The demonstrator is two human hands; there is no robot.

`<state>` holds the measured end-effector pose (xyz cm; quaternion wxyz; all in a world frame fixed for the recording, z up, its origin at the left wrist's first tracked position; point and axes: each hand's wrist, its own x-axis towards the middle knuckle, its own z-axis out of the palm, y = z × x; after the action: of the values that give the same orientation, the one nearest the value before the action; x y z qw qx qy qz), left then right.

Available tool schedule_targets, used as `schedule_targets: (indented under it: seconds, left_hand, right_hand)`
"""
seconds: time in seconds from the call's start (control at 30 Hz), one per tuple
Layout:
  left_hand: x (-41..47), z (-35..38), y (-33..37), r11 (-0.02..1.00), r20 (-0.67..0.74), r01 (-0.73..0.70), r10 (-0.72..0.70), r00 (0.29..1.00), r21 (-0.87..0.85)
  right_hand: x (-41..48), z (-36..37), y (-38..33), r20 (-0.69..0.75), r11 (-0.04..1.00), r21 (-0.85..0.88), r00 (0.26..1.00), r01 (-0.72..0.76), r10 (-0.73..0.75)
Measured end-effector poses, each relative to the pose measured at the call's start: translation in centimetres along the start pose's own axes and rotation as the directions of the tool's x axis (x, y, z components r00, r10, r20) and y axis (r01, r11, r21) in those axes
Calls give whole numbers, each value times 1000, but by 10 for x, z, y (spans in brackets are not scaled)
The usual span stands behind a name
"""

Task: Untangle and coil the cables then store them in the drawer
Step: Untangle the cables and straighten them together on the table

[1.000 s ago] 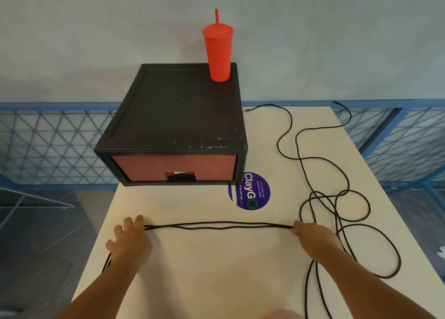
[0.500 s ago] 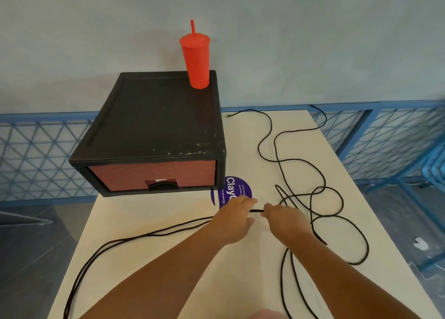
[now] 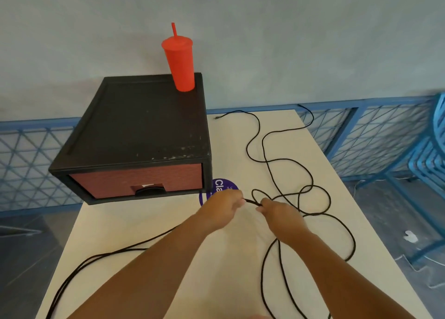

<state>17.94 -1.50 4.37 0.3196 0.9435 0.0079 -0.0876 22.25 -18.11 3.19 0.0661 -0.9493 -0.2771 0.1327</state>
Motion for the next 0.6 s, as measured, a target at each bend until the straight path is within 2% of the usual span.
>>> schedule_targets:
  seconds: [0.13, 0.23, 0.37, 0.47, 0.6]
  left_hand:
    - [4, -24, -11, 993, -123, 39, -52, 991, -111]
    - [7, -37, -11, 987, -246, 36, -75, 966, -158]
    - [10, -54, -19, 984, -412, 51, -118, 904, -171]
    - [8, -64, -32, 981, -487, 85, -161, 858, -175]
    - [6, -74, -44, 963, -604, 129, -249, 757, -237]
  right_hand:
    - [5, -12, 17, -22, 990, 129, 998, -53, 56]
    - [13, -23, 22, -93, 969, 244, 994, -28, 52]
    - [19, -32, 36, -192, 943, 332, 979, -1, 69]
    - [20, -28, 50, -194, 946, 325, 977, -22, 89]
    - [17, -18, 71, -202, 935, 347, 968, -73, 151]
